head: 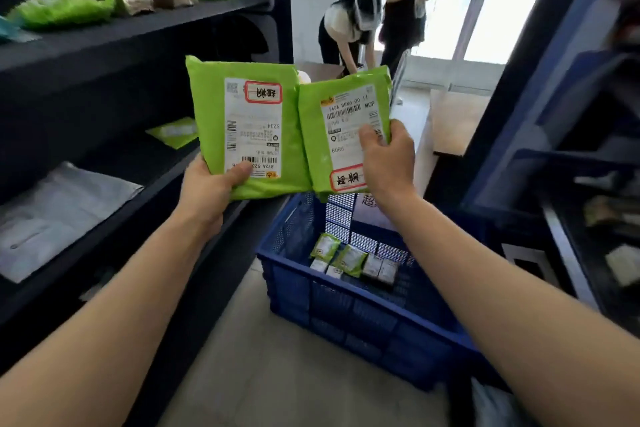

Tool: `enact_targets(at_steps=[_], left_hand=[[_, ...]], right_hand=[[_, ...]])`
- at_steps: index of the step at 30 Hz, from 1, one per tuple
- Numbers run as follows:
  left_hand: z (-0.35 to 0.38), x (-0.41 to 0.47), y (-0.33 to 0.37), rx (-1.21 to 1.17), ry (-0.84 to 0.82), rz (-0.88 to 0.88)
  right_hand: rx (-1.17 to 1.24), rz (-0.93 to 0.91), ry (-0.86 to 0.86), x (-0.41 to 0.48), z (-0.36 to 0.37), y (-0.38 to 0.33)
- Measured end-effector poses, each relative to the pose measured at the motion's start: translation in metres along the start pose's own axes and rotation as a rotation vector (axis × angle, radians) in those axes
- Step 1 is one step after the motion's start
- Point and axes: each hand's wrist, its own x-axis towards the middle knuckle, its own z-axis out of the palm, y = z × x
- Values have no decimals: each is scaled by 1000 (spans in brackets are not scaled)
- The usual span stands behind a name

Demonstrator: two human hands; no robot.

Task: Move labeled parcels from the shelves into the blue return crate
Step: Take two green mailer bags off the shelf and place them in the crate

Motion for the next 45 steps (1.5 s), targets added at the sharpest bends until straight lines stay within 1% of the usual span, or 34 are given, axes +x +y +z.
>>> enact_targets(at_steps=[4,8,14,19,24,29,36,41,45], left_hand=[[72,26,-19,-10,-91,-31],[126,49,-36,-19,-166,-42],[190,81,-77,18,-229,-111],[231,114,-108,63,-293,-178],[267,161,-131,91,-396,-261],[294,220,-154,86,-499,-346],[308,303,-203,205,-584,-475],[307,335,-253,278,-593,-556],[298,343,-307,363,-562,-592]], right_hand=[[2,43,69,43,-54,22],[-8,47,138,83,-92,46],[-52,89,210,127,-134,88],[-105,132,283,163,-152,124],[-144,204,351,201,-152,163],[-191,275,442,245,-136,203],[-238,443,481,291,-102,264],[-267,555,477,300,-93,310],[-282,647,445,296,-94,360]])
